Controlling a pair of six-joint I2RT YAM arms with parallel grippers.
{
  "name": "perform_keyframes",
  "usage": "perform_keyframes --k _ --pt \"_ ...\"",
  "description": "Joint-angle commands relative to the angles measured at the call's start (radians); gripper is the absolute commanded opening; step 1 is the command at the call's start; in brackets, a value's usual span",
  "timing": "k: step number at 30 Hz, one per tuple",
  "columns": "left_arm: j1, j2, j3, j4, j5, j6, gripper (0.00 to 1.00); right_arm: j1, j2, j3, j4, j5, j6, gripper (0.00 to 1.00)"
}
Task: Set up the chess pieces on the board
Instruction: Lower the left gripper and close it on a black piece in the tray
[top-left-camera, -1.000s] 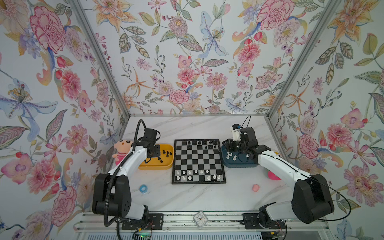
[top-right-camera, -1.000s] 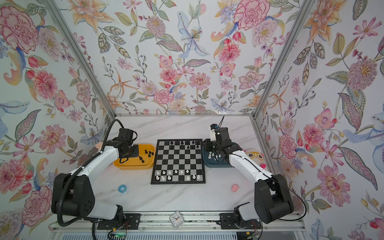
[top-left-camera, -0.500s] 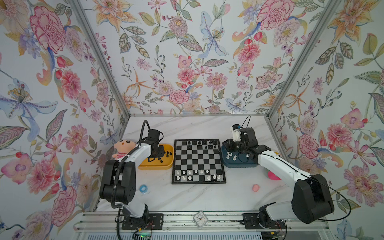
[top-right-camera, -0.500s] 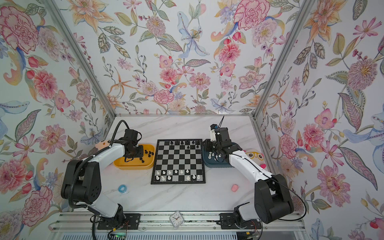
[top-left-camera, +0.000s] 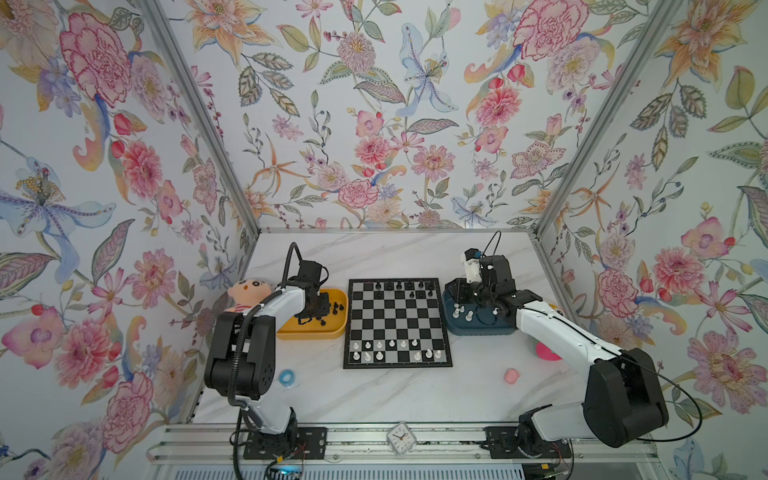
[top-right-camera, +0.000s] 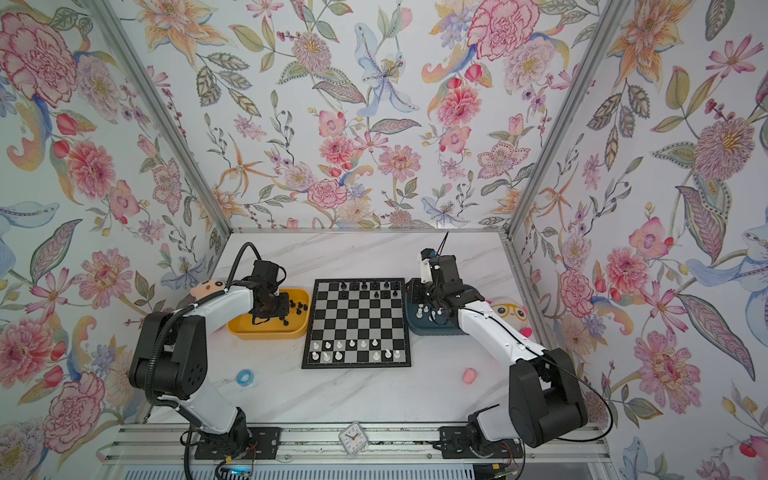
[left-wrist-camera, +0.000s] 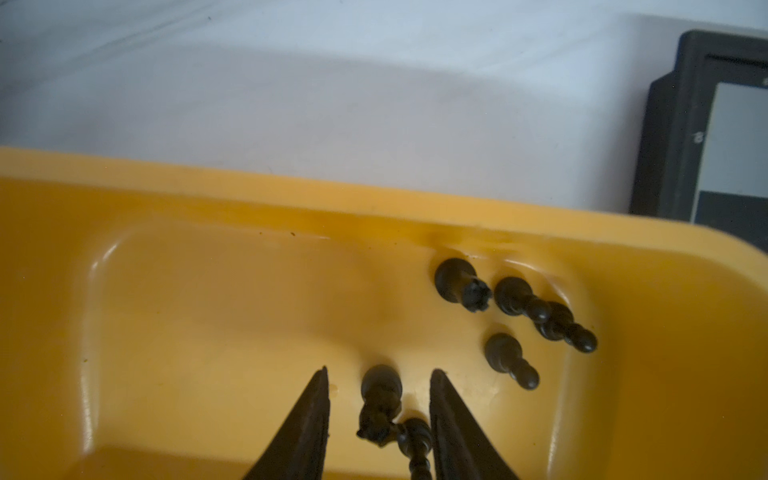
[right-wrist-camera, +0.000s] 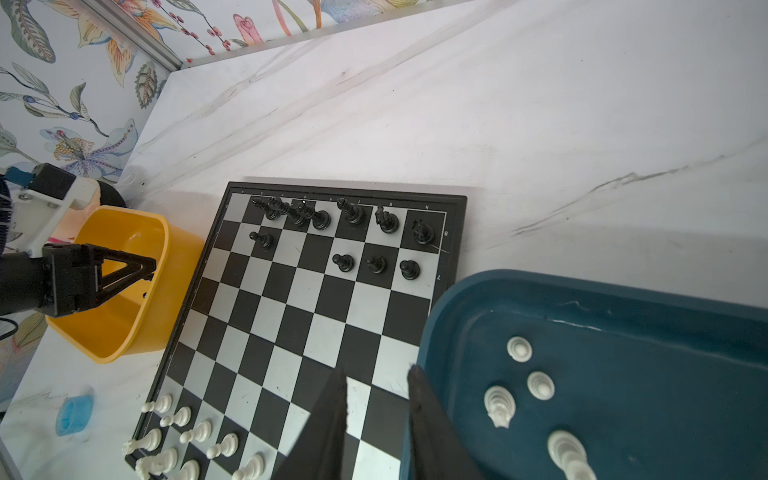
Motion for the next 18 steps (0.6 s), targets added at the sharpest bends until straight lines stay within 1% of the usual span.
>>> perform_keyframes --k 1,6,11,18 --pt "0.004 0.025 -0.01 -0.003 0.01 -0.011 0.4 -0.003 0.007 0.012 -0.011 0.003 0.0 0.27" --pt "0.007 0.034 -0.016 -0.004 0.01 -0.011 0.37 -0.004 0.006 0.01 -0.01 0.001 0.0 0.27" --pt "0.005 0.037 -0.015 -0.001 0.013 -0.013 0.31 -0.003 0.008 0.01 -0.008 0.002 0.002 0.27" --pt "0.005 0.041 -0.015 -0.001 0.013 -0.011 0.25 -0.004 0.012 0.012 -0.008 0.001 0.002 0.27"
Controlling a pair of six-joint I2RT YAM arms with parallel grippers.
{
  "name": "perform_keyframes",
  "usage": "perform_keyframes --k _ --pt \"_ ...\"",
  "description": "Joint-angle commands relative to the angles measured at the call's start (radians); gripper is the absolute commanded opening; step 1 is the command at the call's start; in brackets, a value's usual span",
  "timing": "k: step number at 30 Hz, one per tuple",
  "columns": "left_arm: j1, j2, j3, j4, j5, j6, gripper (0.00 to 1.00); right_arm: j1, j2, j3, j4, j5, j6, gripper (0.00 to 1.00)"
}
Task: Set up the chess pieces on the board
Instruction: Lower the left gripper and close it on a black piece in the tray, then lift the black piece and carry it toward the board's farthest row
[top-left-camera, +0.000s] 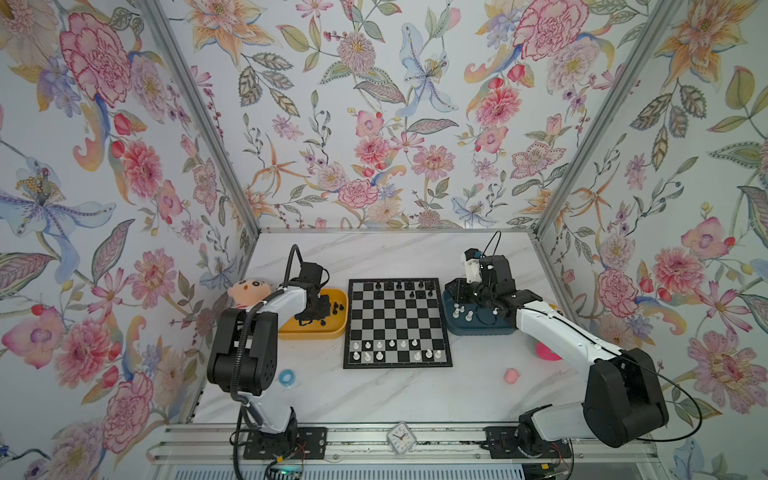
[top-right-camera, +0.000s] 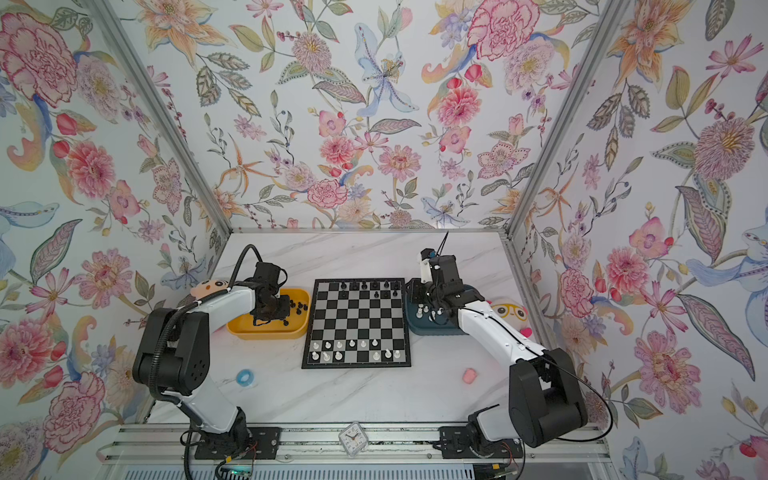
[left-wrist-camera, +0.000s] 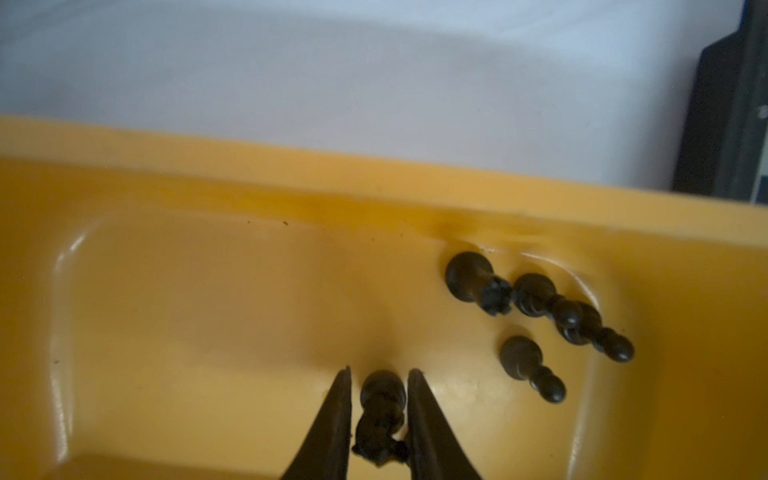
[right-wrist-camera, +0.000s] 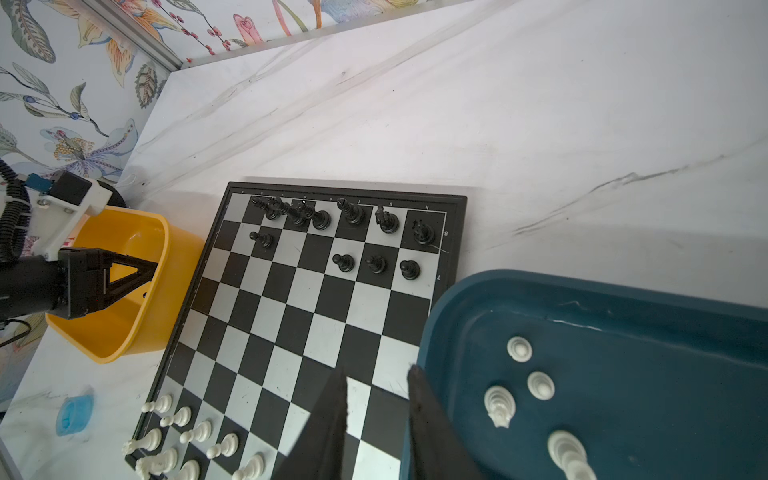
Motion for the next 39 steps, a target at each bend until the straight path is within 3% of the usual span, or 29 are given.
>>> perform_keyframes --k 1,27,39 --pt "0.004 0.017 -0.009 -0.001 0.013 -0.004 0.24 -0.004 0.01 0.013 -0.008 0.0 0.002 0.27" --pt "-0.003 0.003 0.009 -0.028 0.007 0.004 0.0 0.001 0.026 0.019 -0.007 -0.004 0.006 0.26" --pt "-0.035 -0.078 0.121 -0.137 -0.046 0.023 0.0 0.003 0.028 0.019 -0.007 -0.002 0.005 0.26"
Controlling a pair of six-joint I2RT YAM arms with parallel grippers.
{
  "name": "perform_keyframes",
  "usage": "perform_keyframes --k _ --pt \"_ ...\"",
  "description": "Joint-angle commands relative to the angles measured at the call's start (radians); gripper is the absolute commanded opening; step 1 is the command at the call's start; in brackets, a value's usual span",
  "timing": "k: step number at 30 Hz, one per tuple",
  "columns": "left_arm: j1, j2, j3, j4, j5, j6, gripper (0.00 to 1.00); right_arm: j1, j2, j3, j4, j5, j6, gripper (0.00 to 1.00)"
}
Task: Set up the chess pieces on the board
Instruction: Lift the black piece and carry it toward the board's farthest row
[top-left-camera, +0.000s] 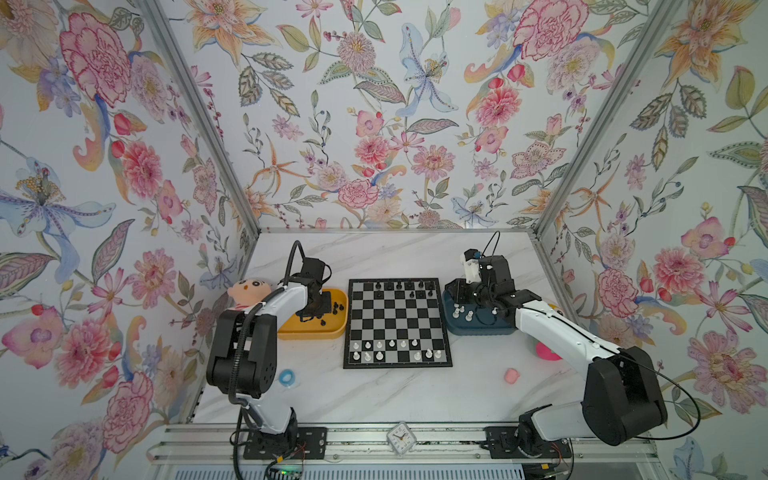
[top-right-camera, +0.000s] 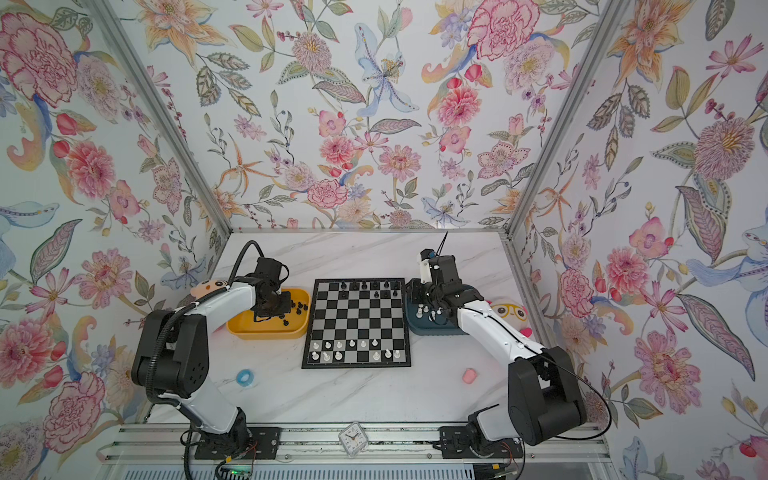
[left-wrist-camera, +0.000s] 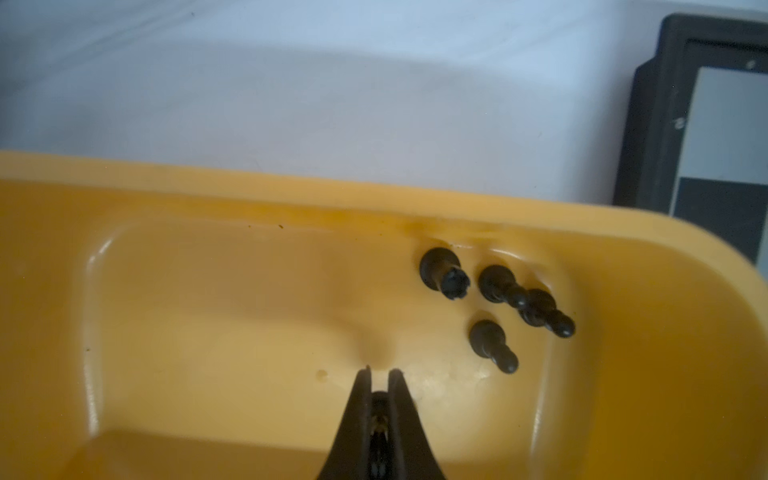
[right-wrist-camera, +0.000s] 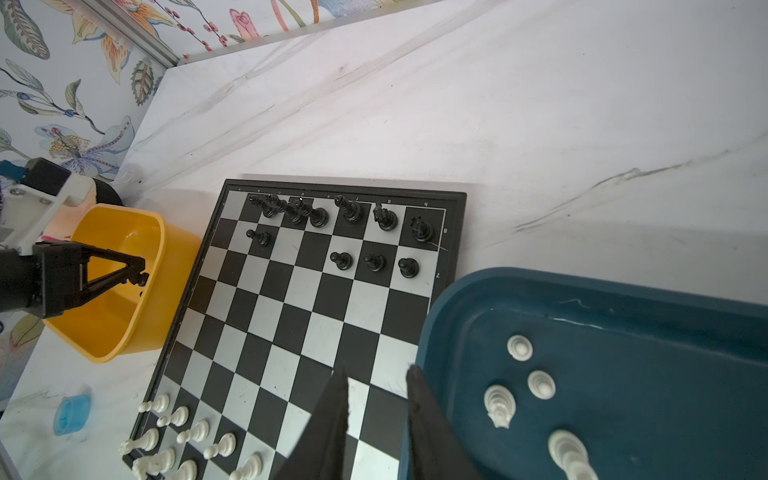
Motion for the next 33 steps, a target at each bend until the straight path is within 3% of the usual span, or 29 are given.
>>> perform_keyframes --k 1,12,23,33 --pt "-0.012 -0.057 0.067 -0.062 -0.04 0.02 0.0 0.003 0.021 0.018 -0.007 -0.002 0.005 0.26" --pt "-0.076 -0.007 0.297 -0.143 -0.052 0.048 0.0 -0.001 0.014 0.015 -0.013 -0.003 -0.002 0.26" --pt "-0.213 0.233 0.603 -0.192 -0.006 0.09 0.0 -0.01 -0.002 -0.004 -0.015 0.004 -0.003 0.26" --pt "-0.274 0.397 0.72 -0.213 0.028 0.097 0.0 -0.027 -0.021 -0.018 -0.016 0.001 -0.005 0.27"
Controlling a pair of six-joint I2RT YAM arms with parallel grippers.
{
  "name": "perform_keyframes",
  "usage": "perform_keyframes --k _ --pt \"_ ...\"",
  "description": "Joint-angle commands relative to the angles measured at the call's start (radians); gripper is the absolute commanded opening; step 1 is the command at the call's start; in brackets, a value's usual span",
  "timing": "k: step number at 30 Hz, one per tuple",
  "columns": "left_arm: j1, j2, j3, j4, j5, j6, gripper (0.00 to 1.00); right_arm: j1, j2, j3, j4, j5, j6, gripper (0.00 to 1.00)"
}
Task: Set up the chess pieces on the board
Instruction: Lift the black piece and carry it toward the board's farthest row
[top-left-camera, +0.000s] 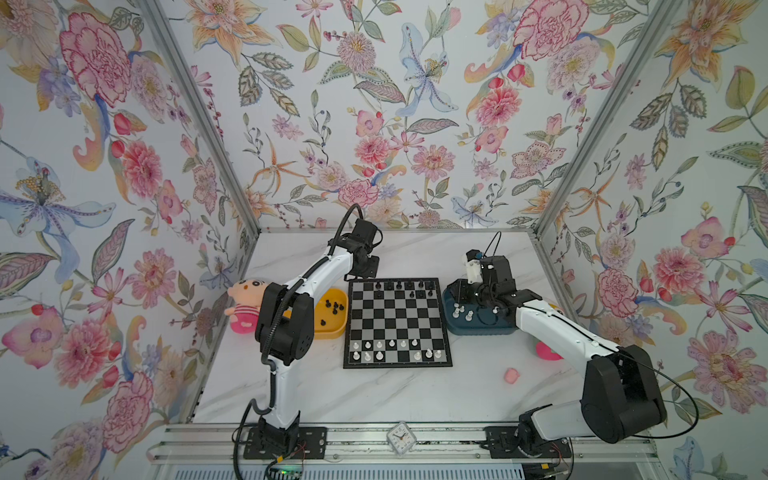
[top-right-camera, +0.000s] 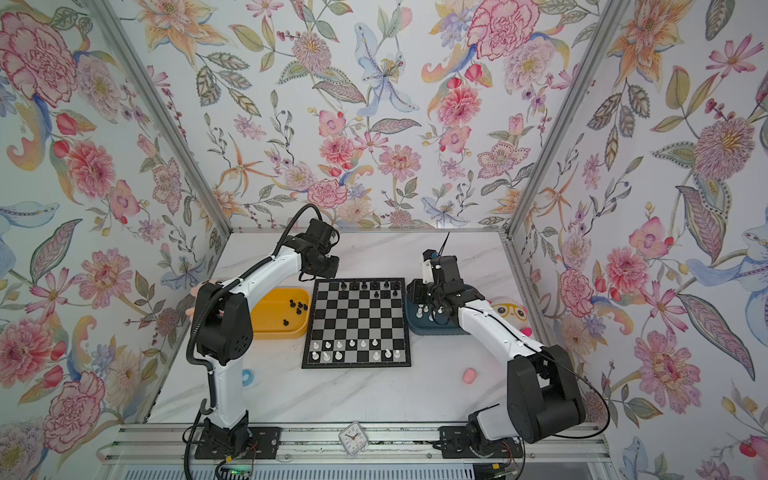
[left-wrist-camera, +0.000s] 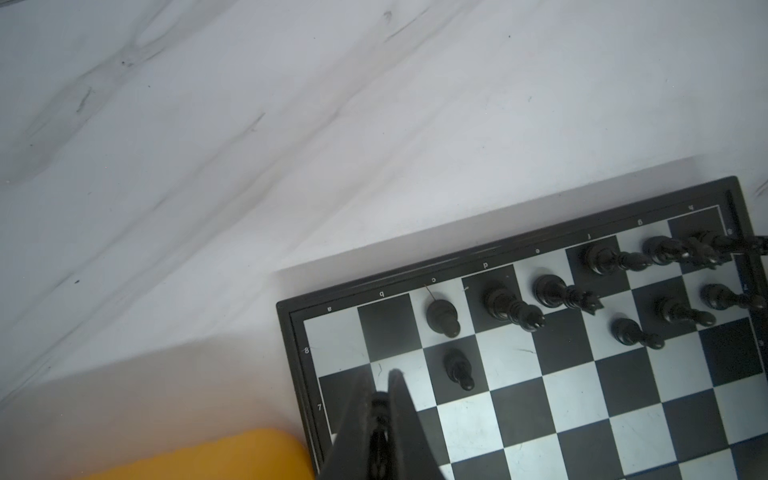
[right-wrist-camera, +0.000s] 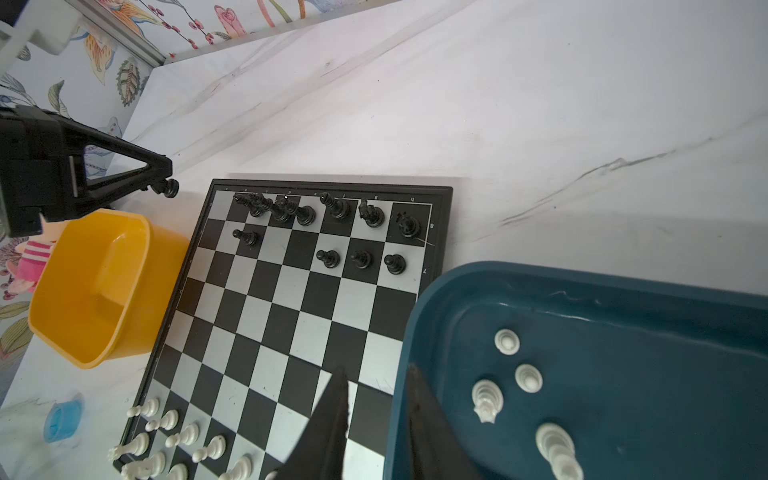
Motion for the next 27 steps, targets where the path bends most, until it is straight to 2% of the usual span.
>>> perform_keyframes --k 1,11,27 --pt "-0.012 0.035 0.045 -0.027 0.019 0.015 0.0 -0.008 -0.031 -0.013 -0.01 0.0 -0.005 0.26" --pt "-0.025 0.124 0.086 -0.022 0.033 0.016 0.0 -0.015 -0.029 -0.014 -0.013 -0.004 -0.006 0.27" --pt "-0.017 0.199 0.114 -0.034 -0.018 0.019 0.0 -0.02 -0.033 -0.02 -0.019 -0.003 -0.005 0.26"
